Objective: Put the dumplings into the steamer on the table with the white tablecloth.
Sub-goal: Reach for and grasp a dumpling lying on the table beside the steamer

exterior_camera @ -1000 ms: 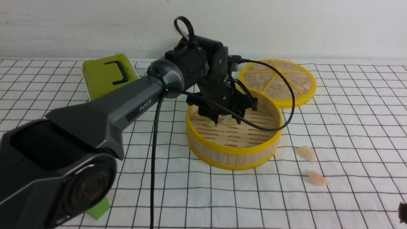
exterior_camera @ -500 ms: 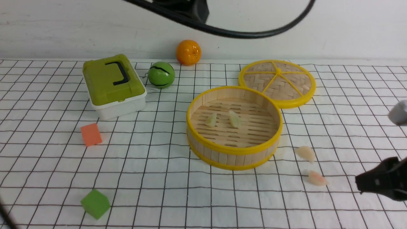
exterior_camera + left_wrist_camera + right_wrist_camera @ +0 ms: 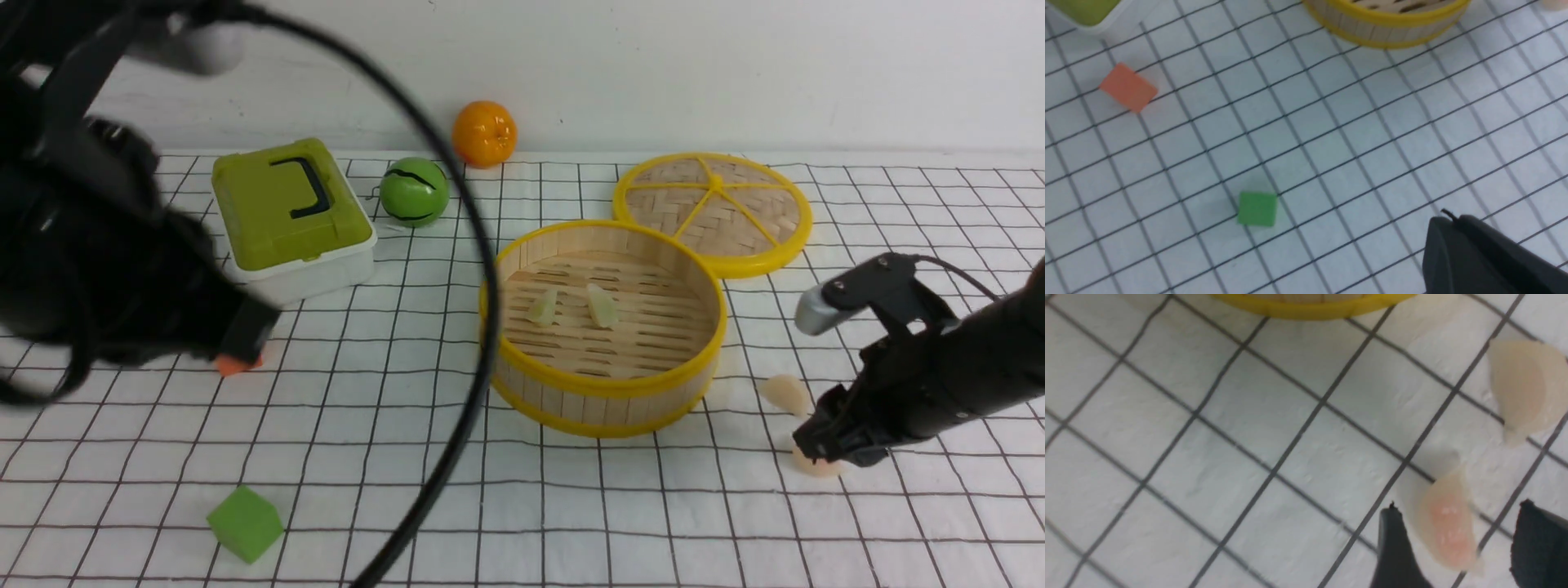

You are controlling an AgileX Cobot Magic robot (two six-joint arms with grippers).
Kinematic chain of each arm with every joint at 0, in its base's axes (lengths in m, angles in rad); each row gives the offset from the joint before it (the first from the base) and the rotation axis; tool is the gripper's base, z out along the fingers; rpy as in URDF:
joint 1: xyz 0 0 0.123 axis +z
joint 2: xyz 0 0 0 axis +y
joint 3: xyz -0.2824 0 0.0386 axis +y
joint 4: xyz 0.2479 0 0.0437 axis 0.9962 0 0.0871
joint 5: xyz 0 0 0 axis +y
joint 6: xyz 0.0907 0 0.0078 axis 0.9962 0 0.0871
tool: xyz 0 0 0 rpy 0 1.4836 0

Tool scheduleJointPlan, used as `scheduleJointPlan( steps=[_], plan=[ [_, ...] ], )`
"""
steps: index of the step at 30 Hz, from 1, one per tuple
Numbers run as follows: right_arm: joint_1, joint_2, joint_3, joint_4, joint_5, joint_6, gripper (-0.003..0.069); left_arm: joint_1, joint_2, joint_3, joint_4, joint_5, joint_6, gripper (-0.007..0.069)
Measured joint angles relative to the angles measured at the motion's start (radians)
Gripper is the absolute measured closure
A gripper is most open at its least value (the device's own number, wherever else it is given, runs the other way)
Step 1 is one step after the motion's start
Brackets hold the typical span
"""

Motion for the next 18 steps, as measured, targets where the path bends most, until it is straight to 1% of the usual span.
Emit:
scheduleJointPlan(
  steps=[1,4,6,8,11,12,13,14,15,16,17,18],
  plan=[
    [0.0,0.011,-0.006,-0.003,-0.005,0.0,0.0278,0.0,-0.008,0.009,0.01,0.001,-0.004,0.0637],
    [0.0,0.093,-0.041,-0.01,-0.028,-0.003,0.0281,0.0,-0.132,0.144,0.094,0.017,-0.051,0.0637],
    [0.0,0.128,-0.047,-0.01,-0.03,-0.006,0.0302,0.0,-0.202,0.216,0.139,0.021,-0.088,0.0637],
    [0.0,0.146,-0.051,-0.011,-0.035,-0.009,0.0345,0.0,-0.262,0.275,0.177,0.022,-0.117,0.0637],
    [0.0,0.15,-0.058,-0.005,-0.037,-0.011,0.0459,0.0,-0.358,0.366,0.248,0.023,-0.189,0.0637],
    [0.0,0.149,-0.059,-0.005,-0.032,-0.011,0.0475,0.0,-0.371,0.378,0.262,0.024,-0.207,0.0637],
    [0.0,0.145,-0.065,-0.005,-0.006,-0.011,0.0492,0.0,-0.432,0.439,0.294,0.026,-0.253,0.0637],
    [0.0,0.138,-0.067,-0.005,0.021,-0.01,0.0488,0.0,-0.468,0.476,0.31,0.026,-0.3,0.0637],
    [0.0,0.134,-0.069,-0.005,0.028,-0.008,0.0487,0.0,-0.468,0.476,0.313,0.026,-0.308,0.0637],
    [0.0,0.108,-0.085,-0.003,0.086,0.015,0.0484,0.0,-0.543,0.555,0.325,0.009,-0.386,0.0637],
    [0.0,0.091,-0.099,0.004,0.108,0.032,0.0484,0.0,-0.574,0.59,0.327,-0.01,-0.422,0.0637],
    [0.0,0.086,-0.103,0.007,0.113,0.036,0.0484,0.0,-0.581,0.598,0.327,-0.01,-0.432,0.0637]
  ],
)
